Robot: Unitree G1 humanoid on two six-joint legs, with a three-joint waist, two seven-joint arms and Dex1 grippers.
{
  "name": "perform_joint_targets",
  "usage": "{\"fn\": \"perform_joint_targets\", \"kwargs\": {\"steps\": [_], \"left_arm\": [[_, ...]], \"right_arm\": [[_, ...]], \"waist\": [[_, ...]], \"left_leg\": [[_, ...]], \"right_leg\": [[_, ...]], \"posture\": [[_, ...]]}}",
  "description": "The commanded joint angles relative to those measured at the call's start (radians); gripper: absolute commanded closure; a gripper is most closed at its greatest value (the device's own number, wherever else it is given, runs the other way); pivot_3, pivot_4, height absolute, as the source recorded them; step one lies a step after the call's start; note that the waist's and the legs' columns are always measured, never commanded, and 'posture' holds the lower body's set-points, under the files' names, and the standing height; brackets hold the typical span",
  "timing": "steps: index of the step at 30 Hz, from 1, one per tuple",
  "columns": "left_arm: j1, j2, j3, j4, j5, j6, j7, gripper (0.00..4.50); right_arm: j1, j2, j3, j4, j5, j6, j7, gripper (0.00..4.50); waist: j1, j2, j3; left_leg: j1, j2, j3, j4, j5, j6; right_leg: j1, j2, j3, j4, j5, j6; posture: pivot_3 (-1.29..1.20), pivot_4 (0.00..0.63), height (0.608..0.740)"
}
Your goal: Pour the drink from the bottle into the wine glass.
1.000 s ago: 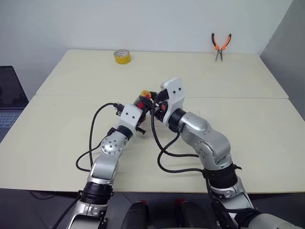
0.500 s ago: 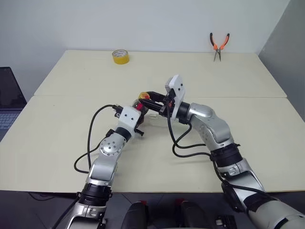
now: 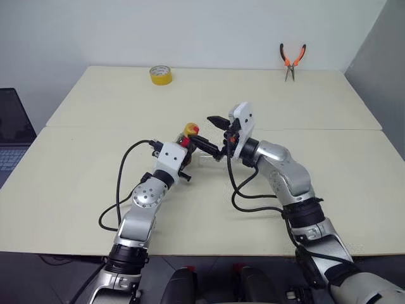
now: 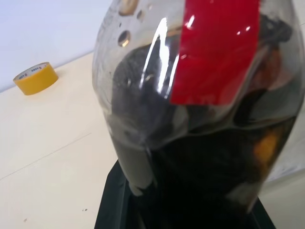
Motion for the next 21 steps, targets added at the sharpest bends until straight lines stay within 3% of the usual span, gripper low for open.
{"fn": "perform_joint_targets", "kwargs": {"steps": [1, 6, 12, 21], "left_arm": [[-0.013, -0.015, 0.032, -0.069, -0.012, -0.015, 0.03, 3.76], [-0.023, -0.06, 0.047, -0.067, -0.026, 0.004, 0.064, 3.76], [-0.019, -0.08, 0.039, -0.074, -0.023, 0.021, 0.063, 3.76], [-0.015, -0.083, 0.016, -0.082, -0.019, 0.019, 0.057, 3.76]], "right_arm": [[0.092, -0.011, -0.012, -0.24, 0.047, 0.081, -0.048, 0.0], [0.147, 0.017, 0.081, -0.371, 0.005, 0.101, -0.103, 0.0], [0.062, 0.117, 0.087, -0.285, -0.1, 0.053, -0.244, 0.0], [0.007, 0.118, 0.114, -0.197, -0.16, 0.019, -0.228, 0.0]], "waist": [[0.003, 0.0, 0.0], [-0.003, 0.0, 0.0], [-0.003, 0.0, 0.0], [0.0, 0.0, 0.0]], "left_leg": [[0.0, 0.0, 0.0, 0.0, 0.0, 0.0], [-0.001, 0.0, 0.0, 0.0, 0.0, 0.0], [0.0, 0.001, 0.0, 0.0, 0.0, -0.001], [-0.001, 0.0, 0.0, 0.0, 0.0, -0.001]], "right_leg": [[0.0, 0.0, 0.0, 0.0, 0.0, 0.0], [-0.002, 0.0, 0.0, 0.001, 0.0, 0.0], [-0.002, 0.002, 0.0, 0.002, 0.0, 0.0], [-0.002, 0.001, 0.0, 0.001, 0.0, 0.0]], "posture": [[0.0, 0.15, 0.74], [0.0, 0.15, 0.74], [0.0, 0.15, 0.74], [0.0, 0.15, 0.74]]}}
